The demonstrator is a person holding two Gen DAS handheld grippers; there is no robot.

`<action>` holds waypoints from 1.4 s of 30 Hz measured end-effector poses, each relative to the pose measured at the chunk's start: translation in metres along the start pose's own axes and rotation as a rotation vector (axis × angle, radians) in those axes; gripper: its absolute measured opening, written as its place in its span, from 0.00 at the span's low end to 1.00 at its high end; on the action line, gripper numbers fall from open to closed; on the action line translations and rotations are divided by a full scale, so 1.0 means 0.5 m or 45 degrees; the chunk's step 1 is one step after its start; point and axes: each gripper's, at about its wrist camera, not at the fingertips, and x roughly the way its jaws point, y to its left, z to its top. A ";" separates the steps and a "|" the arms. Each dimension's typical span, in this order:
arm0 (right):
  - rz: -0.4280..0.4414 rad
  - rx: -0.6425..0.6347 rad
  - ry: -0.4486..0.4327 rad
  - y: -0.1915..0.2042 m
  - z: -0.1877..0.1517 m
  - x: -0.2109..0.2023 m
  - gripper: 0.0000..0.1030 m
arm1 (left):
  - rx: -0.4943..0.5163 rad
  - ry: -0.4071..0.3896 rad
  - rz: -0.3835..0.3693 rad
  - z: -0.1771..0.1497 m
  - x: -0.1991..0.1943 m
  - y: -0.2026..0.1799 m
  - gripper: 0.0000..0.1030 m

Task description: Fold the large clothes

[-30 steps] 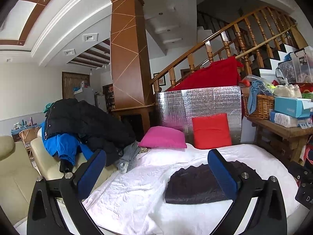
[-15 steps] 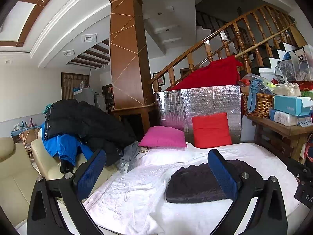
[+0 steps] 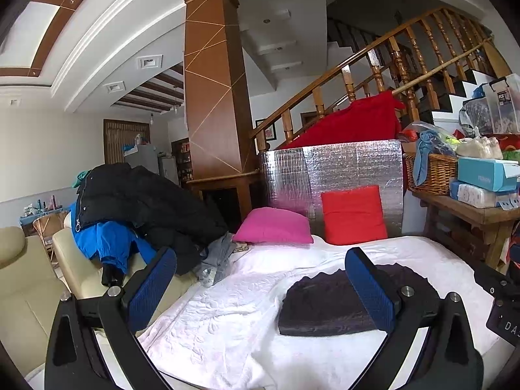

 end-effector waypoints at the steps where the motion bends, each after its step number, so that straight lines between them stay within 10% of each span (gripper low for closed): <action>1: 0.002 -0.003 0.002 0.001 0.002 0.003 0.71 | -0.002 0.002 0.003 0.001 0.001 0.002 1.00; 42: 0.002 0.048 0.189 -0.027 -0.001 0.222 0.71 | 0.057 0.222 -0.077 -0.039 0.184 -0.101 1.00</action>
